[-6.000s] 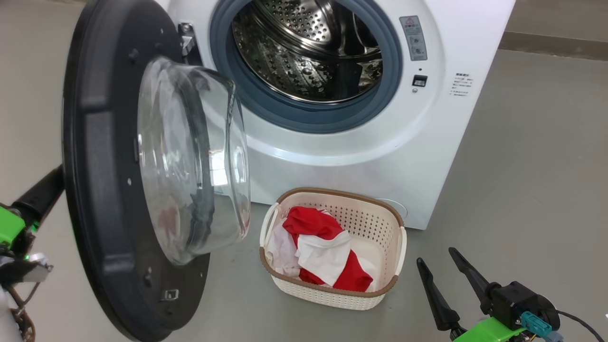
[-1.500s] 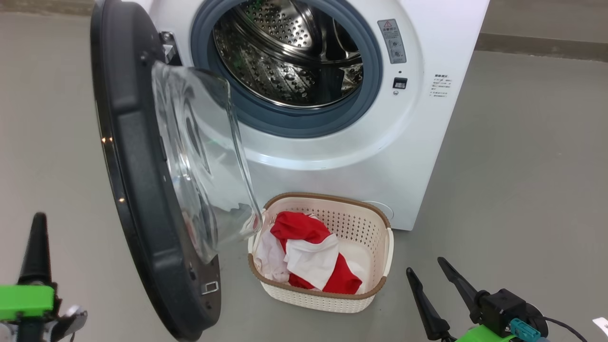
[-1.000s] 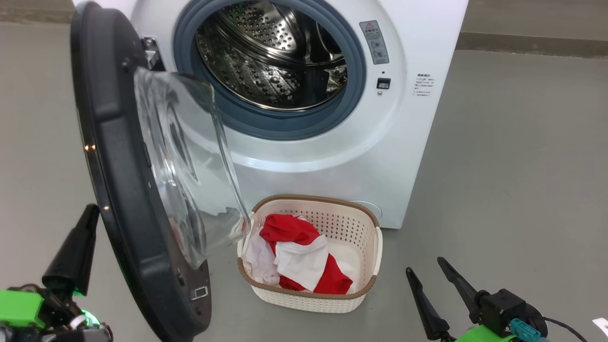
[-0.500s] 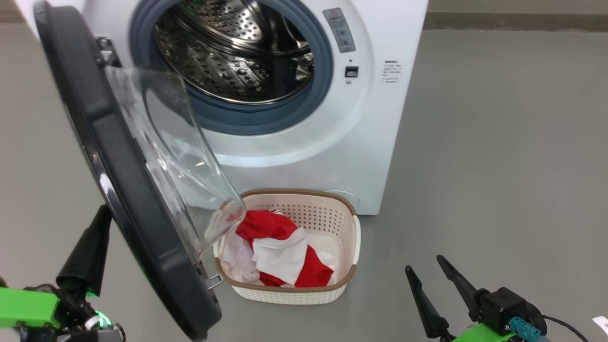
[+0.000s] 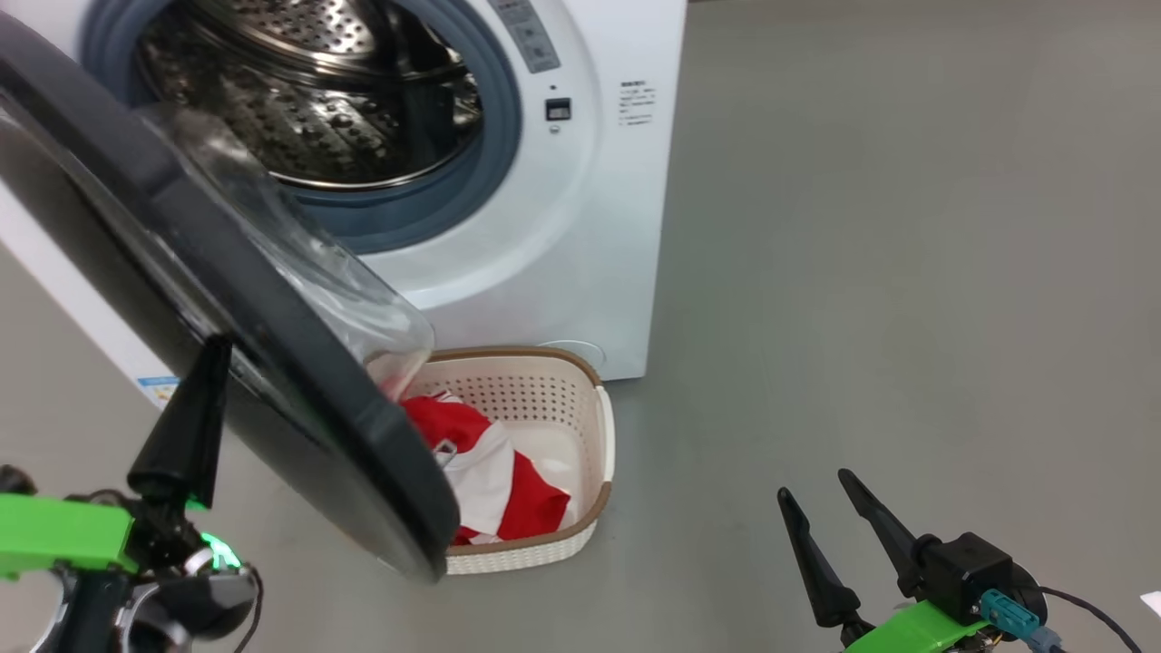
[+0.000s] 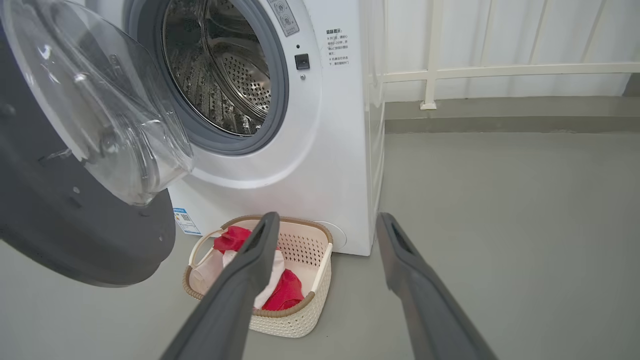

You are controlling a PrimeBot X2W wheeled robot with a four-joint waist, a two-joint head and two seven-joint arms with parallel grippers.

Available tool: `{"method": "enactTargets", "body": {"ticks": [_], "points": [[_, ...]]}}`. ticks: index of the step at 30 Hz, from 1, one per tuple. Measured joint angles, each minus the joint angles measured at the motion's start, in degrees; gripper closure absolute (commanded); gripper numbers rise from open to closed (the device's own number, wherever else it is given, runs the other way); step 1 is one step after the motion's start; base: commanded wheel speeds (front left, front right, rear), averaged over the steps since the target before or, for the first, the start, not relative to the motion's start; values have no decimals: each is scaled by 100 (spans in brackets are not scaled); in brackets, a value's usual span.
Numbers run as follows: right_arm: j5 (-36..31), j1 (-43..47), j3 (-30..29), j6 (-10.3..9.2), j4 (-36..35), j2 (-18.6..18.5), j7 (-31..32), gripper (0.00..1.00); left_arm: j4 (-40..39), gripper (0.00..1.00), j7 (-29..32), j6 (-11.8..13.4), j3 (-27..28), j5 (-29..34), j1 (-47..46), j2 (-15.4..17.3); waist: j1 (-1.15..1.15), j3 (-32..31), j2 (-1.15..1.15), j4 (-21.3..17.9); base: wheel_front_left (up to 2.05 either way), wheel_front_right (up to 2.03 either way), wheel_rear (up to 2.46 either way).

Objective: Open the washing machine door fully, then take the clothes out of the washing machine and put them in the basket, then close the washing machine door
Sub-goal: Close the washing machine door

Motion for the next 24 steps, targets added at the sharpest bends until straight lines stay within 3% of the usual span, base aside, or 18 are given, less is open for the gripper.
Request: {"method": "enactTargets", "body": {"ticks": [10,24], "points": [[34,-170,-7,0,-37,0,0,0,387,100,-274,-204,-208,-168,-628,-7,0,248,0,-392,0,0,0],[-9,-358,-88,0,-180,1,0,0,1495,100,-641,-517,-345,-513,-2191,-25,0,846,0,-581,0,0,0]]}}
